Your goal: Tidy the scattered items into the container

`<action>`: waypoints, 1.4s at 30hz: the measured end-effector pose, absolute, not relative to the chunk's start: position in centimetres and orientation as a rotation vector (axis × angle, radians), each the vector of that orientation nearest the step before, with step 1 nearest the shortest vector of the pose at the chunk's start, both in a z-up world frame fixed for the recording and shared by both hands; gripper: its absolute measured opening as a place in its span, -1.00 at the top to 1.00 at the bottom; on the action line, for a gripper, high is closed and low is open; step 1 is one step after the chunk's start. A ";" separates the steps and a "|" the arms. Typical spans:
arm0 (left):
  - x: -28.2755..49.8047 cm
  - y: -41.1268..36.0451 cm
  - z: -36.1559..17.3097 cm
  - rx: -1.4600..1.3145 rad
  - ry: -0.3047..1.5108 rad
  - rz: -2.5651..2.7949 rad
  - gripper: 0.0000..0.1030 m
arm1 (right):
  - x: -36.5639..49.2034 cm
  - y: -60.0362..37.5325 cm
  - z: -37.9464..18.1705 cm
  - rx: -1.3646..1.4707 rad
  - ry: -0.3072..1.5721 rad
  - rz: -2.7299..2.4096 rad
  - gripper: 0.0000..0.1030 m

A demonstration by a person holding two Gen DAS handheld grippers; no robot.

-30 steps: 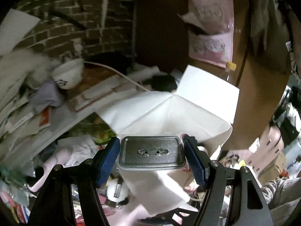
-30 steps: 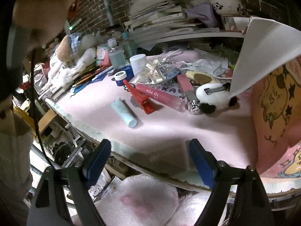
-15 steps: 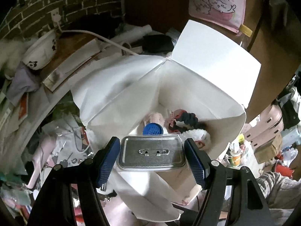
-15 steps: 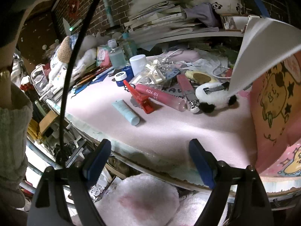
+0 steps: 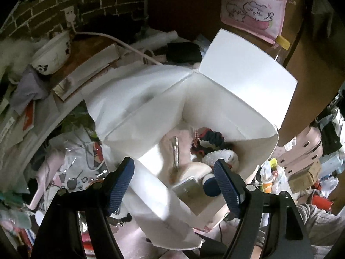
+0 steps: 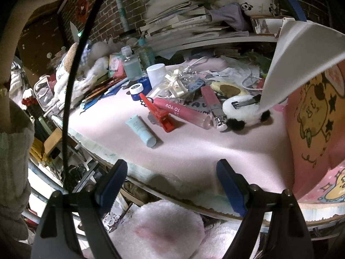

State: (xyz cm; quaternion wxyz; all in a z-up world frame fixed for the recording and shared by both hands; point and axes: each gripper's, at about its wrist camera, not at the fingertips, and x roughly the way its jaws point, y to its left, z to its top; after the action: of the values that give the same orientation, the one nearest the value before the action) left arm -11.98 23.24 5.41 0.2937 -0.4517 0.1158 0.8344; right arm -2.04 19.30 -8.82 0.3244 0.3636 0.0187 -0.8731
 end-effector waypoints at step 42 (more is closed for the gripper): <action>-0.1 -3.9 -2.5 -1.200 -0.191 2.943 -0.43 | -3.0 13.3 -10.0 0.698 0.278 -2.208 0.75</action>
State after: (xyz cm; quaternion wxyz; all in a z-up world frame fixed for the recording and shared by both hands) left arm -0.10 -3.91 -2.45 -0.0213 -0.3769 -0.0600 0.9241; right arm -3.02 13.31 -10.00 0.3936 0.2752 0.1098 -0.8702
